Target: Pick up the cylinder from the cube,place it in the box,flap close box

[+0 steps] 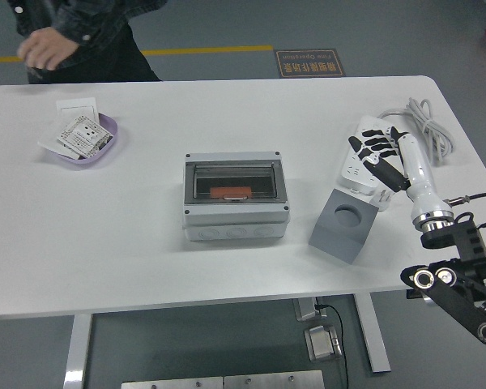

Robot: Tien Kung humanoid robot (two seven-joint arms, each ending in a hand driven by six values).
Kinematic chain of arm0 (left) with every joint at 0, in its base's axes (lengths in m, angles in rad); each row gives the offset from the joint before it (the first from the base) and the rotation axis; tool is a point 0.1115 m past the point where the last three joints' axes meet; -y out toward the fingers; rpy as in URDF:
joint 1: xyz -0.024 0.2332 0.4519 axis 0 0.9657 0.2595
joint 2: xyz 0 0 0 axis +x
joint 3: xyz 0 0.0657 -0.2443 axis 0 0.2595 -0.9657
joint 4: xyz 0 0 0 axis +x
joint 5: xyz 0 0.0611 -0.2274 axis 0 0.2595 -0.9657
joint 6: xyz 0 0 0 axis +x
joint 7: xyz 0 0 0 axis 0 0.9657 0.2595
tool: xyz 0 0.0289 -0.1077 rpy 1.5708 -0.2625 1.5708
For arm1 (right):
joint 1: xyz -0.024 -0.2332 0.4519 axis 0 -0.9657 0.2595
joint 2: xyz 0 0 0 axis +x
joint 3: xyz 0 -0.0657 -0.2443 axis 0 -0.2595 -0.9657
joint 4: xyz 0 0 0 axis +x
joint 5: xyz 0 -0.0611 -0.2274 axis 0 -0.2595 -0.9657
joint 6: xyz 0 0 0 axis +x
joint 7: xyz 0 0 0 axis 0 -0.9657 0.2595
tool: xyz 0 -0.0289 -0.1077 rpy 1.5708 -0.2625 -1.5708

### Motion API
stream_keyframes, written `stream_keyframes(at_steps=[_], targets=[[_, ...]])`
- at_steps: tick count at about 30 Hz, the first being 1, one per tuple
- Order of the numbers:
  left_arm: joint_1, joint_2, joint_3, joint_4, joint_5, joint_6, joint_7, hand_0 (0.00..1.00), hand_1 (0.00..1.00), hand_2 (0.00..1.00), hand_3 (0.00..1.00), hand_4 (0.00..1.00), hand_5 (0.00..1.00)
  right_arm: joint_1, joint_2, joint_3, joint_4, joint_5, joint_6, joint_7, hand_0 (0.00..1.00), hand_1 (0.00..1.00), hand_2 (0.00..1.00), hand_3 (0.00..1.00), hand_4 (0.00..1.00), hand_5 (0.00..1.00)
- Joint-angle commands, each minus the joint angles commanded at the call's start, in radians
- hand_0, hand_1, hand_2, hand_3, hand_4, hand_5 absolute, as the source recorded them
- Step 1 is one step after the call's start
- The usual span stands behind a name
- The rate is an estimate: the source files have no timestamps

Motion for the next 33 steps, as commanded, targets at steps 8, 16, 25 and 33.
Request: stream_keyframes(at_steps=[8, 16, 25, 33], targets=[[0.001, 0.009, -0.067, 0.002, 0.071, -0.004, 0.011, 0.579, 0.612, 0.545, 0.568, 0.465, 0.265, -0.056, 0.05, 0.189, -0.032, 0.302, 0.115, 0.258, 0.628, 0.618, 0.626, 0.656, 0.906, 0.796], [0.002, 0.012, -0.082, 0.002, 0.088, -0.004, 0.011, 0.581, 0.612, 0.545, 0.569, 0.466, 0.265, -0.071, 0.068, 0.239, 0.006, 0.614, 0.281, 0.427, 0.759, 0.719, 0.76, 0.805, 0.959, 0.81], [0.005, -0.001, -0.11, 0.002, 0.104, -0.004, 0.013, 0.582, 0.612, 0.545, 0.569, 0.466, 0.265, -0.088, 0.07, 0.276, 0.013, 0.945, 0.348, 0.436, 0.821, 0.778, 0.863, 0.972, 0.99, 0.797], [0.007, -0.007, -0.204, 0.002, 0.193, -0.008, 0.031, 0.582, 0.613, 0.545, 0.57, 0.467, 0.262, -0.09, 0.068, 0.303, 0.028, 1.08, 0.389, 0.403, 0.82, 0.76, 0.803, 0.88, 0.978, 0.797]])
